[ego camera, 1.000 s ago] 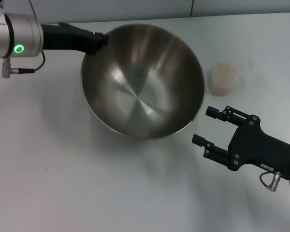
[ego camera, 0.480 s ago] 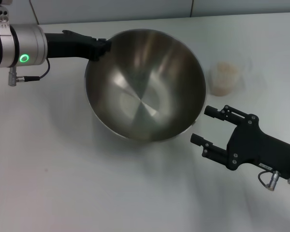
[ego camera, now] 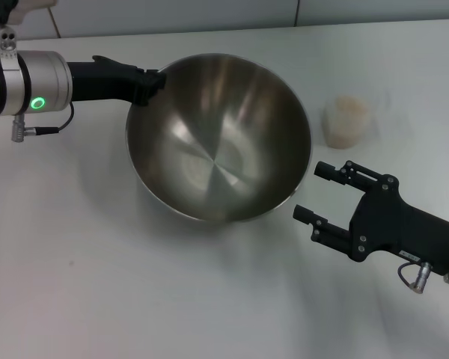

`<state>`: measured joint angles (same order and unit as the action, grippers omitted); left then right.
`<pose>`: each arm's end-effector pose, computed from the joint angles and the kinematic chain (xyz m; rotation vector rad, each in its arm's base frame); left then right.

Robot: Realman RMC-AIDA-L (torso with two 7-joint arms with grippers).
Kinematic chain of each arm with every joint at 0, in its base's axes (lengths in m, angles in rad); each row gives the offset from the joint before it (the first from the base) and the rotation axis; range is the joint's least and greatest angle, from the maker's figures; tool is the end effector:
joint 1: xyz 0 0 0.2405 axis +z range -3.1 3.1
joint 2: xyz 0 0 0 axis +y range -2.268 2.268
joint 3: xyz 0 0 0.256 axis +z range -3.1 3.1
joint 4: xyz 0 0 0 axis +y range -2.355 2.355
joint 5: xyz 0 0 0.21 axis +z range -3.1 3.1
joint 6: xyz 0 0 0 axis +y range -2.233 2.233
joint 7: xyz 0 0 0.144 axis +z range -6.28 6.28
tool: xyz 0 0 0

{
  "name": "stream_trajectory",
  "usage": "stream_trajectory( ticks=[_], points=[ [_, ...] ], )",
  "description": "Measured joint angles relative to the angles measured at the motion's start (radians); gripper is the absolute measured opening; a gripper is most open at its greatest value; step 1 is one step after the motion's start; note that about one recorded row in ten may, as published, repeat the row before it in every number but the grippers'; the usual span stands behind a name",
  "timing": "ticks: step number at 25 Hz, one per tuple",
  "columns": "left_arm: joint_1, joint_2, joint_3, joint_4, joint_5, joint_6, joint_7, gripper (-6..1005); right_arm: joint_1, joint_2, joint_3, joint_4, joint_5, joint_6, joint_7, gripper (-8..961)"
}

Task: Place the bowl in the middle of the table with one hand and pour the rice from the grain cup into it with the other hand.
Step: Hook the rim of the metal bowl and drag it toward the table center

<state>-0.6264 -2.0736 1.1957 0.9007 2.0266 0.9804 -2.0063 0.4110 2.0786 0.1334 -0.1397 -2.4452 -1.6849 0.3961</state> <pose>-0.1985 0.4158 -0.0147 -2.4905 -0.7891 -0.3161 0.2995 0.2416 -0.0448 -2.3847 0.1420 0.9498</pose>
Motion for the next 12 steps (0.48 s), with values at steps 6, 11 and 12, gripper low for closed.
stream_trajectory(
  ticks=[6, 11, 12],
  points=[
    [0.002, -0.002, 0.005, -0.002, -0.040, -0.007, 0.090, 41, 0.004, 0.000, 0.000, -0.004, 0.001, 0.000, 0.000, 669],
    [0.037, -0.001, 0.051, -0.016, -0.189, -0.065, 0.235, 102, 0.006, 0.000, 0.000, -0.004, 0.005, 0.004, 0.000, 669],
    [0.041, 0.000, 0.053, -0.016, -0.198, -0.076, 0.236, 132, 0.006, 0.000, 0.000, -0.004, 0.007, 0.004, -0.001, 669]
  ],
)
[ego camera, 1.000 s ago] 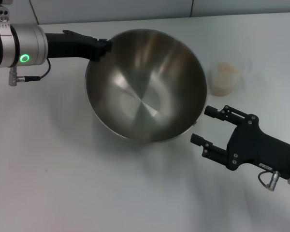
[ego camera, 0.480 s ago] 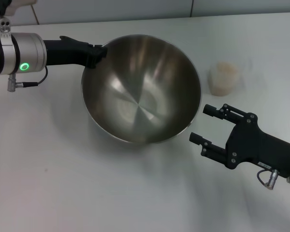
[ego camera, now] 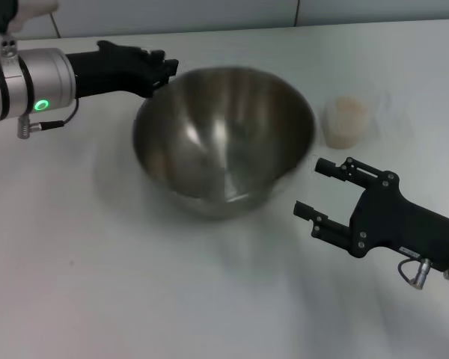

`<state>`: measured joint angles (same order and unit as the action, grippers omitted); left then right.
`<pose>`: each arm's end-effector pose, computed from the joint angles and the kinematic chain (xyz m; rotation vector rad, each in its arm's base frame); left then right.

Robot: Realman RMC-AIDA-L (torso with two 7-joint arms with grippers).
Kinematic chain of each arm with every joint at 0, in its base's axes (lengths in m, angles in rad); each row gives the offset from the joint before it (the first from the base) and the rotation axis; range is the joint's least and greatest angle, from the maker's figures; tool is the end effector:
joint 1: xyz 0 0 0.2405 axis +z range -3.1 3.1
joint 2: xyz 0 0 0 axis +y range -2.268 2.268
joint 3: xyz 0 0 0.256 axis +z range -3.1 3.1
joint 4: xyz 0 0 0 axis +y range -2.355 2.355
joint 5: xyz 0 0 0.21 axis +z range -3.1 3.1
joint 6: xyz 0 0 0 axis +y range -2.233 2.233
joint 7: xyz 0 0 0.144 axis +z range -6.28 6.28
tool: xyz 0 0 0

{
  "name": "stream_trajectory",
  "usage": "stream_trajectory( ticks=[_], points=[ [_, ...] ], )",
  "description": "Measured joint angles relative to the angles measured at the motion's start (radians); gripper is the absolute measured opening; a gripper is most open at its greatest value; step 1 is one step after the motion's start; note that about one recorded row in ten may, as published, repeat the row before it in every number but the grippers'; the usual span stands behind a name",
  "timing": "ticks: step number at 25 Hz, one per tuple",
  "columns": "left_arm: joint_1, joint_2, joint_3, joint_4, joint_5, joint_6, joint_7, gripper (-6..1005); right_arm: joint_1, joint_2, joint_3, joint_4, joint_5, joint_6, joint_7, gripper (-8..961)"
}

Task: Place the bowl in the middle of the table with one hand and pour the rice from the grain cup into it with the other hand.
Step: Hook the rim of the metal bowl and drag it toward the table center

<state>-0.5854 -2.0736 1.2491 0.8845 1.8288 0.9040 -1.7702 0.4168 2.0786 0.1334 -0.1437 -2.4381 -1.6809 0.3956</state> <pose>-0.1963 0.4141 -0.0169 -2.4724 -0.6085 -0.4197 0.2992 0.2445 -0.0437 -2.3795 0.1360 0.9436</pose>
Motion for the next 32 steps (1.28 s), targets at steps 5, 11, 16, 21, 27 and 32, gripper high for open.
stream_trajectory(
  ticks=[5, 11, 16, 21, 27, 32],
  points=[
    [0.004, 0.003, 0.002, -0.001, -0.004, -0.018, 0.002, 292, -0.001, 0.000, 0.000, 0.000, 0.006, 0.000, 0.000, 669],
    [0.006, 0.003, 0.002, -0.008, -0.001, -0.029, 0.003, 490, 0.002, 0.001, 0.000, 0.002, 0.006, 0.004, 0.000, 669],
    [0.012, 0.004, -0.003, -0.010, -0.005, -0.030, 0.004, 660, 0.001, 0.001, 0.000, 0.004, 0.006, 0.004, 0.000, 669],
    [0.016, 0.004, -0.003, -0.010, -0.005, -0.030, 0.004, 826, -0.002, 0.002, 0.000, 0.004, 0.006, 0.001, 0.000, 669],
    [0.017, 0.004, -0.004, -0.010, -0.006, -0.030, 0.004, 860, -0.007, 0.003, 0.000, 0.006, 0.006, -0.001, -0.007, 669],
    [0.018, 0.004, -0.004, -0.010, -0.006, -0.030, 0.005, 859, -0.007, 0.003, 0.000, 0.008, 0.006, -0.002, -0.010, 669]
  ],
)
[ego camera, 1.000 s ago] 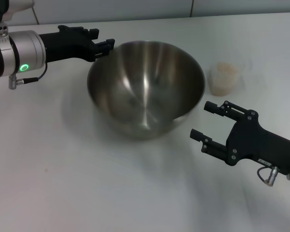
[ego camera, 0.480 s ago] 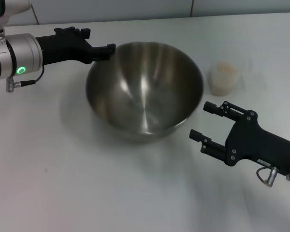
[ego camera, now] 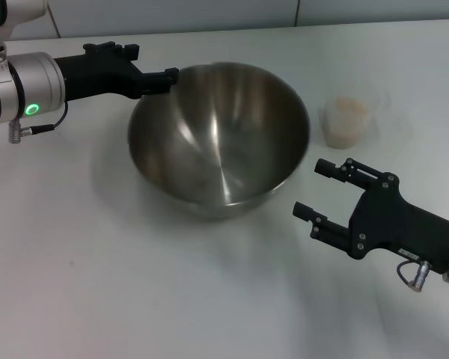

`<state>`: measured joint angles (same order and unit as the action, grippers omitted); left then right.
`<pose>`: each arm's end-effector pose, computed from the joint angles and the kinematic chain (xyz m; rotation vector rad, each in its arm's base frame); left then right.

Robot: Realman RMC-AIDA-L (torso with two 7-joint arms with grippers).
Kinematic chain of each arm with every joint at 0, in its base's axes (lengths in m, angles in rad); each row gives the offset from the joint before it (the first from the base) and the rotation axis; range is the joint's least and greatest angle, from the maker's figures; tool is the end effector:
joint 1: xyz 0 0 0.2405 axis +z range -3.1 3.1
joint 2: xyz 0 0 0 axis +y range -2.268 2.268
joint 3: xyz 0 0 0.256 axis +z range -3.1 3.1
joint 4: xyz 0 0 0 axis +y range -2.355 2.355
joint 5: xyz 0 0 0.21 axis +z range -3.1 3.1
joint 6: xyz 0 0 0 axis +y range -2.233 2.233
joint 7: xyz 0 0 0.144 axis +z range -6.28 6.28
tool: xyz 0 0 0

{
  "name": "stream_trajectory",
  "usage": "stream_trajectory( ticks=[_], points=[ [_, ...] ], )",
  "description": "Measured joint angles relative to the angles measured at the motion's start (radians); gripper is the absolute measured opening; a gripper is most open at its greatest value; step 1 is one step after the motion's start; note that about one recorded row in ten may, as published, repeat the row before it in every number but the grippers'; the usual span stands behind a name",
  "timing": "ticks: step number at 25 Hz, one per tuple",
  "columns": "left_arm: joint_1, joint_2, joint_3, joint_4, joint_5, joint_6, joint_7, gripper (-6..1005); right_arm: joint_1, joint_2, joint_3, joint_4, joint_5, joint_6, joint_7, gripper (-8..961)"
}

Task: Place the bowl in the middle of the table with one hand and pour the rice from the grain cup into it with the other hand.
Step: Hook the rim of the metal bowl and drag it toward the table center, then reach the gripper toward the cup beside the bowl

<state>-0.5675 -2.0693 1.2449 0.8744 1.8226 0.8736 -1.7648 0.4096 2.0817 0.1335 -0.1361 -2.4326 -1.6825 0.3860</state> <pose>-0.2082 0.4142 -0.0134 -2.4304 -0.6375 -0.4071 0.2987 0.2422 -0.0453 -2.3694 0.1375 0.9513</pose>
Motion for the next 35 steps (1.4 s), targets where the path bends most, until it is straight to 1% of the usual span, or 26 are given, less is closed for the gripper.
stream_trajectory(
  ticks=[16, 18, 19, 20, 22, 24, 26, 27, 28, 29, 30, 31, 32, 33, 34, 35],
  points=[
    [0.012, 0.000, -0.012, 0.015, -0.004, -0.002, 0.009, 859, 0.003, 0.000, 0.000, 0.000, 0.000, 0.002, -0.003, 669],
    [0.024, 0.000, -0.012, 0.040, -0.007, 0.013, 0.031, 859, 0.005, 0.000, 0.000, -0.001, 0.000, 0.005, -0.003, 669],
    [0.042, 0.000, -0.012, 0.070, -0.016, 0.032, 0.046, 859, 0.006, 0.000, 0.000, 0.000, 0.000, 0.006, -0.003, 669],
    [0.042, 0.000, -0.012, 0.070, -0.016, 0.032, 0.046, 859, 0.006, 0.000, 0.000, 0.000, 0.000, 0.006, -0.003, 669],
    [0.086, 0.002, -0.014, 0.131, -0.065, 0.078, 0.072, 859, 0.006, 0.000, 0.002, 0.000, 0.008, 0.006, -0.003, 669],
    [0.114, 0.005, -0.024, 0.160, -0.104, 0.110, 0.090, 859, 0.005, 0.000, 0.005, 0.000, 0.014, 0.006, -0.003, 669],
    [0.150, 0.007, -0.069, 0.189, -0.162, 0.200, 0.139, 859, 0.006, 0.000, 0.008, -0.001, 0.015, 0.006, -0.003, 669],
    [0.150, 0.007, -0.069, 0.189, -0.162, 0.200, 0.139, 859, 0.006, 0.000, 0.008, -0.001, 0.015, 0.006, -0.003, 669],
    [0.160, 0.007, -0.095, 0.191, -0.181, 0.244, 0.162, 859, 0.006, 0.000, 0.009, -0.002, 0.015, 0.006, -0.003, 669],
    [0.160, 0.007, -0.095, 0.191, -0.181, 0.244, 0.162, 859, 0.007, 0.000, 0.009, -0.002, 0.016, 0.007, -0.003, 669],
    [0.170, 0.007, -0.128, 0.192, -0.202, 0.298, 0.186, 859, 0.007, 0.000, 0.009, -0.002, 0.016, 0.007, -0.003, 668],
    [0.170, 0.007, -0.128, 0.192, -0.202, 0.298, 0.186, 860, 0.008, 0.000, 0.009, -0.003, 0.016, 0.007, -0.003, 668],
    [0.187, 0.008, -0.228, 0.172, -0.236, 0.449, 0.243, 860, 0.010, 0.000, 0.009, -0.003, 0.016, 0.007, -0.003, 668],
    [0.187, 0.008, -0.228, 0.172, -0.236, 0.449, 0.243, 860, 0.011, 0.000, 0.009, -0.004, 0.016, 0.007, -0.003, 668],
    [0.195, 0.008, -0.292, 0.153, -0.238, 0.553, 0.285, 860, 0.014, 0.000, 0.009, -0.005, 0.022, 0.007, -0.003, 668],
    [0.195, 0.008, -0.292, 0.153, -0.238, 0.553, 0.285, 860, 0.014, 0.000, 0.009, -0.005, 0.022, 0.007, -0.003, 668]
  ],
)
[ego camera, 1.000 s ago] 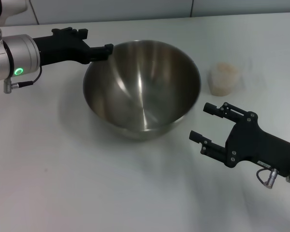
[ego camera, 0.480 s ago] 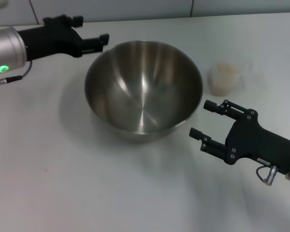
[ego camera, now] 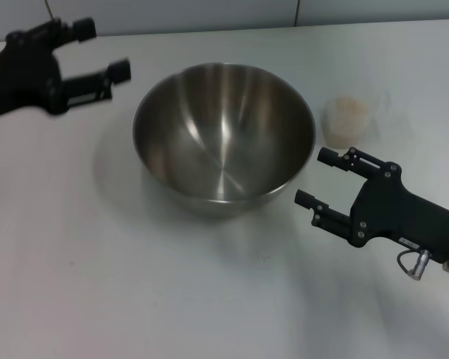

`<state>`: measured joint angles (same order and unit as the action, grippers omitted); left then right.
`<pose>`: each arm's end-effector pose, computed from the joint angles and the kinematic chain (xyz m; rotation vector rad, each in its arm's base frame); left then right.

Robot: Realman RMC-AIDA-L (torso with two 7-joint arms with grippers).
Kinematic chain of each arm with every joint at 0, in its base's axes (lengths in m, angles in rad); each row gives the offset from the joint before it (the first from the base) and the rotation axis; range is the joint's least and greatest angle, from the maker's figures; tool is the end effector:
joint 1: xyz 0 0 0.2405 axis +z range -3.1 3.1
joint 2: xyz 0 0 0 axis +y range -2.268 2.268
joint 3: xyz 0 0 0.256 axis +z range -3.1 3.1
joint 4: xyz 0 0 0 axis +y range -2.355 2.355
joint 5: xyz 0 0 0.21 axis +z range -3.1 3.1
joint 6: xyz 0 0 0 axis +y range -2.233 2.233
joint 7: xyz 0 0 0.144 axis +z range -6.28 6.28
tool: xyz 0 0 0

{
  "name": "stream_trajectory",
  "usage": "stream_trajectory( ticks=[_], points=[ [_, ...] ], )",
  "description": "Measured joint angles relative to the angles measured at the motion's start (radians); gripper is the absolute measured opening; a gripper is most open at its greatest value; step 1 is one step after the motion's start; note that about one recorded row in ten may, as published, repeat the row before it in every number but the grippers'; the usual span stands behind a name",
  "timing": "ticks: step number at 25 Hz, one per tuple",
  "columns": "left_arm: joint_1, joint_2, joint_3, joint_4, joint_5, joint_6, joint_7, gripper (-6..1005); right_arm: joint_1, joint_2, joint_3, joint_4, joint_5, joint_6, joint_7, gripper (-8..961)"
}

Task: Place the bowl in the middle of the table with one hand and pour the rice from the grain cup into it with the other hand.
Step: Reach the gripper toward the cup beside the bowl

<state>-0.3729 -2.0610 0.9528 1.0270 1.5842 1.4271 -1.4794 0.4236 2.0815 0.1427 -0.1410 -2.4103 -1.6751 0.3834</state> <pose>-0.2203 0.3467 0.0609 -2.4890 -0.3706 -0.8456 0.2972 0.2500 -0.0419 -2.3415 0.1258 0.9453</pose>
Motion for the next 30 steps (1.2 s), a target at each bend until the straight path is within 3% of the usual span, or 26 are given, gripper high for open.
stream_trajectory(
  ticks=[1, 2, 5, 8, 14, 30],
  points=[
    [0.015, 0.002, -0.062, -0.026, 0.003, 0.124, 0.068, 860, 0.001, 0.000, 0.000, -0.001, 0.005, 0.000, 0.000, 668],
    [0.024, 0.003, -0.081, -0.036, 0.005, 0.170, 0.096, 860, 0.001, 0.000, 0.000, -0.001, 0.009, 0.001, 0.000, 668],
    [0.032, 0.005, -0.089, -0.041, 0.008, 0.198, 0.113, 860, 0.002, 0.000, 0.000, -0.002, 0.016, 0.002, 0.000, 668],
    [0.080, 0.020, -0.092, -0.051, 0.041, 0.298, 0.152, 860, 0.001, -0.001, 0.000, -0.002, 0.016, 0.002, 0.000, 668],
    [0.102, 0.029, -0.096, -0.052, 0.203, 0.347, 0.168, 859, -0.004, -0.001, 0.002, -0.003, 0.018, 0.002, 0.000, 668],
    [0.109, 0.006, -0.104, -0.072, 0.231, 0.371, 0.224, 859, -0.036, 0.001, 0.005, 0.003, 0.057, 0.019, -0.011, 668]
  ],
)
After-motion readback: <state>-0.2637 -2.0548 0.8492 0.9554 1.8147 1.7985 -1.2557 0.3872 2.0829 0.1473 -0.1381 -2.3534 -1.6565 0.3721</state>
